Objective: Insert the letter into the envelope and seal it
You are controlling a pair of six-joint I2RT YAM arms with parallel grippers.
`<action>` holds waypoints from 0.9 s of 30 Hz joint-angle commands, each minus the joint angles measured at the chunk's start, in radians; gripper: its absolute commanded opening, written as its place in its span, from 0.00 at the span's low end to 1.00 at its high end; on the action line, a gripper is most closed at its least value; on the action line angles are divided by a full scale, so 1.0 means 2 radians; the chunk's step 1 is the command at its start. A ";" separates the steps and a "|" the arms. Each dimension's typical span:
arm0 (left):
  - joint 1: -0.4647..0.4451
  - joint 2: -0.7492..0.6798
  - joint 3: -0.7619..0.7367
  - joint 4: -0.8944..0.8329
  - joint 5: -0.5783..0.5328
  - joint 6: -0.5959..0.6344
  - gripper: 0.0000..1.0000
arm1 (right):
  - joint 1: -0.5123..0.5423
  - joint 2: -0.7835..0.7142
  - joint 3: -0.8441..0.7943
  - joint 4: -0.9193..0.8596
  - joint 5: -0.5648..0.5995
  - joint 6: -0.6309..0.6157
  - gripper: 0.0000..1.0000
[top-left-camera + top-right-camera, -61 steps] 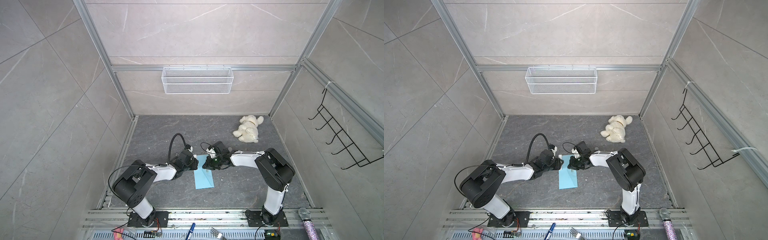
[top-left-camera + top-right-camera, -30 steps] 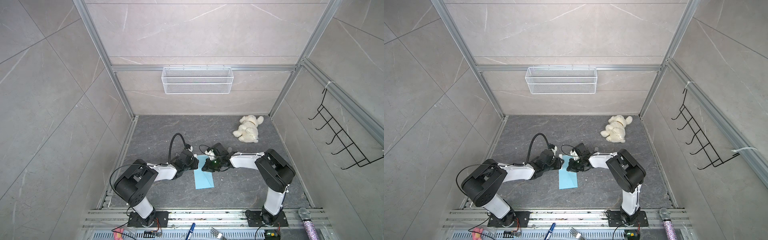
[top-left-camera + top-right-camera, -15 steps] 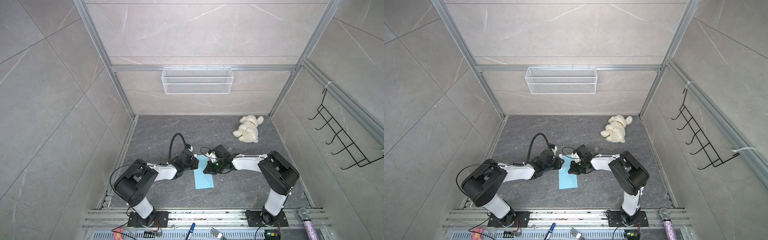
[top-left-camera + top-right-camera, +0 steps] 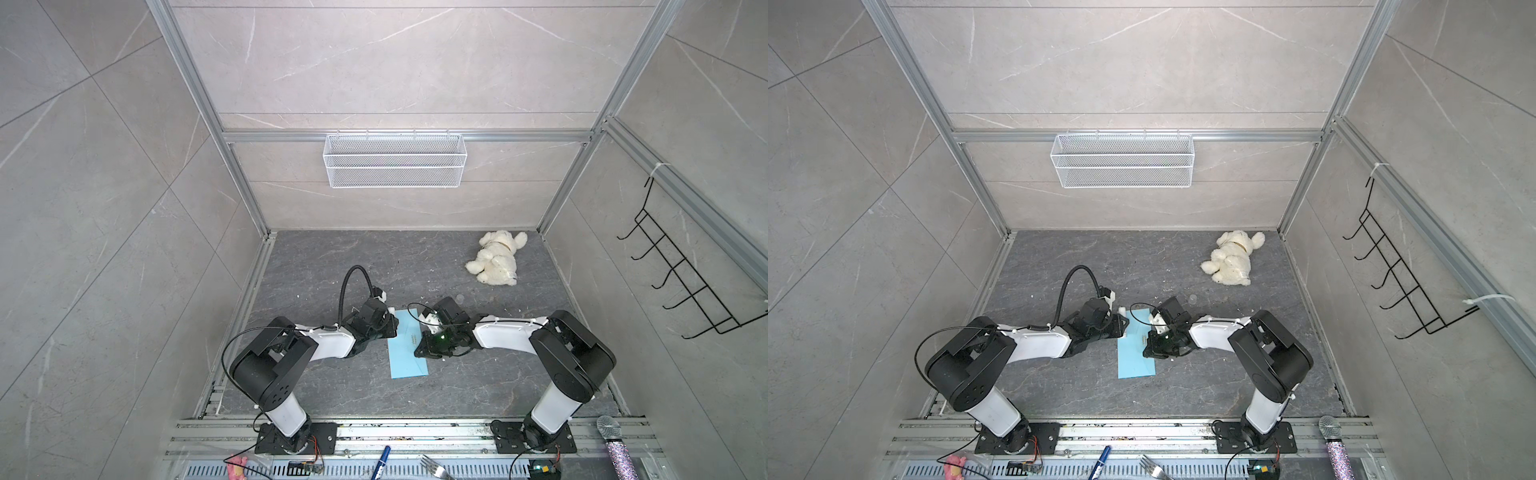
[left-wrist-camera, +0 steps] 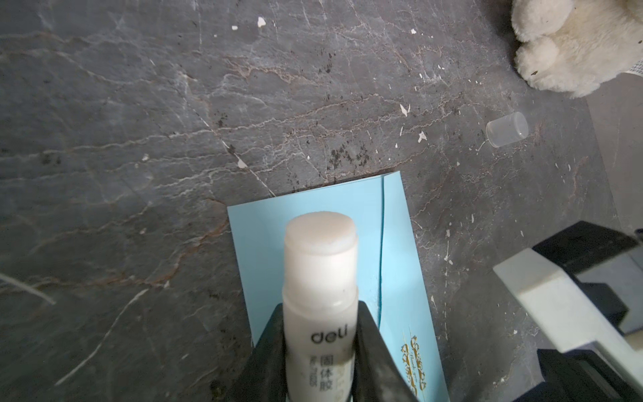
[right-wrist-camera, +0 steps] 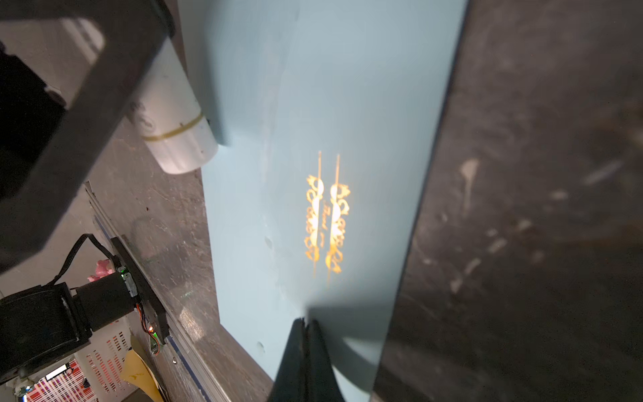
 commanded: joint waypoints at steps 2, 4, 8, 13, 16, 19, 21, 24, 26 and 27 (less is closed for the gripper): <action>-0.003 0.006 0.012 -0.004 -0.004 0.002 0.00 | 0.005 -0.007 -0.033 -0.056 0.024 -0.004 0.00; -0.002 0.007 0.012 -0.004 -0.004 0.002 0.00 | 0.006 -0.010 -0.035 -0.056 0.026 -0.002 0.00; -0.002 0.009 0.012 -0.003 -0.003 0.002 0.00 | 0.005 -0.007 -0.026 -0.052 0.027 0.001 0.00; -0.002 0.009 0.009 -0.001 -0.003 0.000 0.00 | 0.005 0.008 -0.004 -0.043 0.025 0.006 0.00; -0.002 0.009 0.008 0.000 -0.003 0.000 0.00 | 0.005 0.023 0.011 -0.038 0.030 0.009 0.00; -0.002 0.007 0.007 -0.001 -0.004 0.001 0.00 | 0.005 0.039 0.028 -0.035 0.030 0.012 0.00; -0.002 0.006 0.007 -0.002 -0.005 0.001 0.00 | 0.005 0.046 0.036 -0.029 0.030 0.015 0.00; -0.002 0.006 0.005 -0.002 -0.005 0.001 0.00 | 0.005 0.058 0.048 -0.025 0.031 0.018 0.00; -0.002 0.006 0.005 -0.002 -0.005 0.002 0.00 | 0.004 0.067 0.057 -0.022 0.031 0.019 0.00; -0.002 0.006 0.005 -0.002 -0.005 0.002 0.00 | 0.005 0.071 0.061 -0.020 0.031 0.020 0.00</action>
